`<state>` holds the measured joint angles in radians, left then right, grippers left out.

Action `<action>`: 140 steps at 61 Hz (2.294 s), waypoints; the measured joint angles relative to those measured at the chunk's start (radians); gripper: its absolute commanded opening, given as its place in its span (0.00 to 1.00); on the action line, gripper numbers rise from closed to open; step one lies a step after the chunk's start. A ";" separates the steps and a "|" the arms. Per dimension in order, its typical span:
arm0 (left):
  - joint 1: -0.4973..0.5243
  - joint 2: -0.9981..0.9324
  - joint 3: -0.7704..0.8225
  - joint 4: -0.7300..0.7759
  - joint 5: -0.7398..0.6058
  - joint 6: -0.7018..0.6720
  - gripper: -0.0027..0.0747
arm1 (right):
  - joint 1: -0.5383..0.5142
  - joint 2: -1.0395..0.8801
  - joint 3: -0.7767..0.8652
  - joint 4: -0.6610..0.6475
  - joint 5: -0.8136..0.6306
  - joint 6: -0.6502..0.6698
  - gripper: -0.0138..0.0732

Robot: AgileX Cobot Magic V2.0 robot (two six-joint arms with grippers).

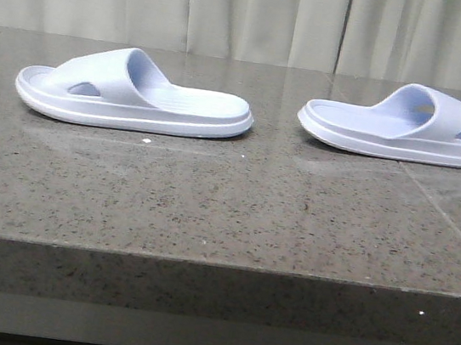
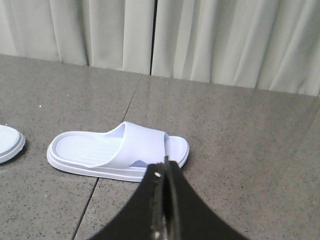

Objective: Insert blue slippers together front up

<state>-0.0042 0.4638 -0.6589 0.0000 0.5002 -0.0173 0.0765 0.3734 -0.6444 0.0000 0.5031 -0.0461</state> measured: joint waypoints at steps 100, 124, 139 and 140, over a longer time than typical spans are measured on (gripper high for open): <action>0.081 0.892 -0.407 -0.665 0.293 0.534 0.93 | 0.000 0.051 -0.030 0.000 0.011 0.002 0.92; 0.217 1.254 -0.594 -0.914 0.549 0.702 0.93 | 0.000 0.051 -0.030 0.000 0.011 0.002 0.92; 0.217 1.326 -0.624 -0.935 0.571 0.716 0.93 | 0.000 0.051 -0.030 0.000 0.011 0.002 0.92; 0.217 1.328 -0.624 -0.936 0.571 0.716 0.93 | 0.000 0.051 -0.030 0.000 0.011 0.002 0.92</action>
<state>0.2126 1.7918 -1.2826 -0.9357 1.0708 0.6989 0.0765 0.4247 -0.6745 0.0000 0.5140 -0.0439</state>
